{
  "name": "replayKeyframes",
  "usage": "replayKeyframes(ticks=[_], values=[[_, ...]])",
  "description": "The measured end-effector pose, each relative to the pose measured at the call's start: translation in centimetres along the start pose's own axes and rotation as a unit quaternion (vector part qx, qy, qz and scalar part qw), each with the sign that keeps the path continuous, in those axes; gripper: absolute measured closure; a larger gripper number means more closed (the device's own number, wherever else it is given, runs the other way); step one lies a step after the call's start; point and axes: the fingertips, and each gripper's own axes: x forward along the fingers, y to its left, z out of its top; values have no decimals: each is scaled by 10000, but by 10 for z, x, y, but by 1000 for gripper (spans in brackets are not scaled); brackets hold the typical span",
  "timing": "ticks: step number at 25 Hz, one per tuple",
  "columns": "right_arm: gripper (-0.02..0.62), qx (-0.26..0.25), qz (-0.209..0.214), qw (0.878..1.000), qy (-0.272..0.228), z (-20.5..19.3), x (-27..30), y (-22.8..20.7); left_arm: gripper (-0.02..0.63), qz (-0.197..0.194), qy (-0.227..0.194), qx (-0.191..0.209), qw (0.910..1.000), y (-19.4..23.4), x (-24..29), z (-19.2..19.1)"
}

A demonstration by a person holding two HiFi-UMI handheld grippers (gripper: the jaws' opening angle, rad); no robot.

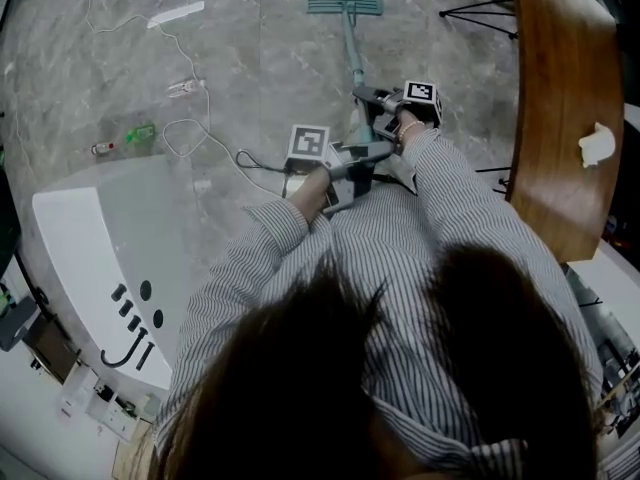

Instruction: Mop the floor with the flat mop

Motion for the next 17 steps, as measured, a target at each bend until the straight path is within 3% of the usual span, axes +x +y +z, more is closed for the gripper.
replayKeyframes(ticks=[3, 17], values=[[477, -184, 22, 9998, 64, -1, 1, -5, 463, 57, 34, 14, 10000, 4, -2, -3], [477, -54, 118, 9998, 157, -1, -2, -9, 469, 326, 286, -119, 9990, 10, 4, -7]])
